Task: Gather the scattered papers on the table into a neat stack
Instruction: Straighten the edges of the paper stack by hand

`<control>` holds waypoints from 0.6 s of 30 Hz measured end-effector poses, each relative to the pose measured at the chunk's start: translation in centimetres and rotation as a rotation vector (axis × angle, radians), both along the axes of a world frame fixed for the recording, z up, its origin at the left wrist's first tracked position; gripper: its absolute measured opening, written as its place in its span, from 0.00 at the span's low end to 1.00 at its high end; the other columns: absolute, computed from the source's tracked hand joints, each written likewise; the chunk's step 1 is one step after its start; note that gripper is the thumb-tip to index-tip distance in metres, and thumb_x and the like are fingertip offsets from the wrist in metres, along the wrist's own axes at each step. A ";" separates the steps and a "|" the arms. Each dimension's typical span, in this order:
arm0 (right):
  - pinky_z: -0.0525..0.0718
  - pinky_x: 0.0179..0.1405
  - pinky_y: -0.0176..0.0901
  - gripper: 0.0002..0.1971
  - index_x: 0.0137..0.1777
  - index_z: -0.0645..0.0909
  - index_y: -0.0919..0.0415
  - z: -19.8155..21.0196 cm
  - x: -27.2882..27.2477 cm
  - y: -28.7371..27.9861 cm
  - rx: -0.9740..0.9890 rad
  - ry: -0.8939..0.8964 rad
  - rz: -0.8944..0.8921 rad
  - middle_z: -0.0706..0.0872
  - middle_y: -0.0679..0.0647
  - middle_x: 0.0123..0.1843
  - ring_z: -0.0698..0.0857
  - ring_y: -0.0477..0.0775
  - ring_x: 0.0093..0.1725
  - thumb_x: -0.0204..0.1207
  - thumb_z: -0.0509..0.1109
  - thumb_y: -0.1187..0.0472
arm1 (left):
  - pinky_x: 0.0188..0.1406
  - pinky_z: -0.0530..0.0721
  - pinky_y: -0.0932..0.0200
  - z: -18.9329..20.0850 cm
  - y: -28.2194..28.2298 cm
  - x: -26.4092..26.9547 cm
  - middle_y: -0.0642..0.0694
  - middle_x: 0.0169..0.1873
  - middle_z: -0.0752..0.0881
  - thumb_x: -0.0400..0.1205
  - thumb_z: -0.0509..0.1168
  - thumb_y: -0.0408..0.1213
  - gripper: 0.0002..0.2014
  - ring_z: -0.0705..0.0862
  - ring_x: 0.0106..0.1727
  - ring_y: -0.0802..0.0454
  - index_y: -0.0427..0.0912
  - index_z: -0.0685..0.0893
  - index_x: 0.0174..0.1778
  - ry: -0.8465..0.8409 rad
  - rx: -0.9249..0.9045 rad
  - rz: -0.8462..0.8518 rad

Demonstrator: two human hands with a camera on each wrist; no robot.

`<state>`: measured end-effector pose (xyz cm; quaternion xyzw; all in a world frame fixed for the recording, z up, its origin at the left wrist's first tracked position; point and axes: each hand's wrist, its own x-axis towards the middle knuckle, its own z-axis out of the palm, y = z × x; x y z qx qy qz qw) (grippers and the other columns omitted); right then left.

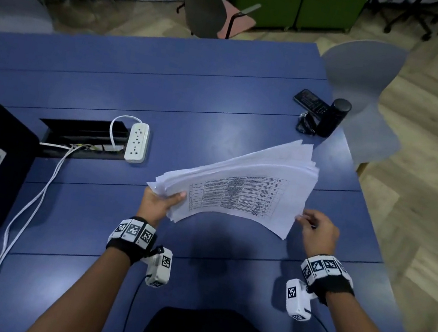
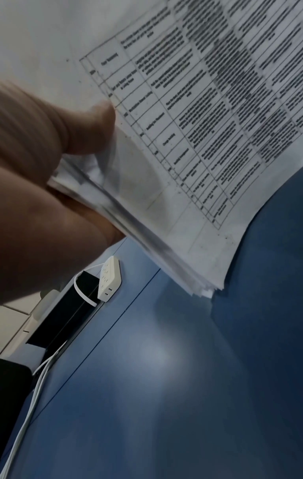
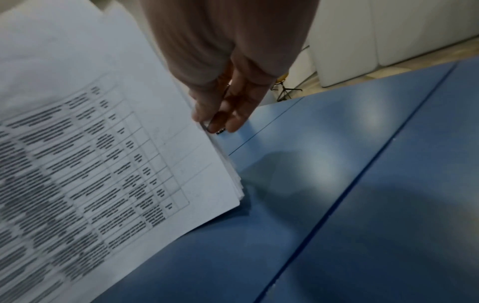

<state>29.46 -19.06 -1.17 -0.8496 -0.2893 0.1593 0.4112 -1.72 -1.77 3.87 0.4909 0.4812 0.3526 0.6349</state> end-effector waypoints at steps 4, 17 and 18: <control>0.84 0.45 0.31 0.05 0.44 0.88 0.70 -0.8 0.9 -0.9 -0.024 0.033 0.029 0.90 0.64 0.39 0.83 0.25 0.31 0.69 0.78 0.73 | 0.28 0.87 0.63 -0.7 0.3 -1.1 0.51 0.38 0.92 0.73 0.71 0.19 0.14 0.90 0.39 0.54 0.40 0.85 0.49 -0.007 -0.017 0.020; 0.81 0.50 0.38 0.10 0.42 0.90 0.57 -2.6 1.3 -0.1 -0.362 0.010 0.246 0.91 0.55 0.39 0.86 0.52 0.40 0.74 0.70 0.70 | 0.28 0.76 0.82 1.3 0.6 -1.2 0.68 0.17 0.82 0.73 0.64 0.35 0.09 0.81 0.27 0.72 0.53 0.80 0.30 0.373 0.066 -0.233; 0.83 0.52 0.40 0.09 0.43 0.90 0.58 -2.5 1.5 0.1 -0.355 0.006 0.242 0.90 0.55 0.39 0.85 0.52 0.40 0.74 0.70 0.71 | 0.27 0.76 0.81 1.0 0.8 -1.2 0.67 0.19 0.83 0.76 0.65 0.30 0.08 0.80 0.28 0.71 0.49 0.81 0.35 0.349 0.074 -0.165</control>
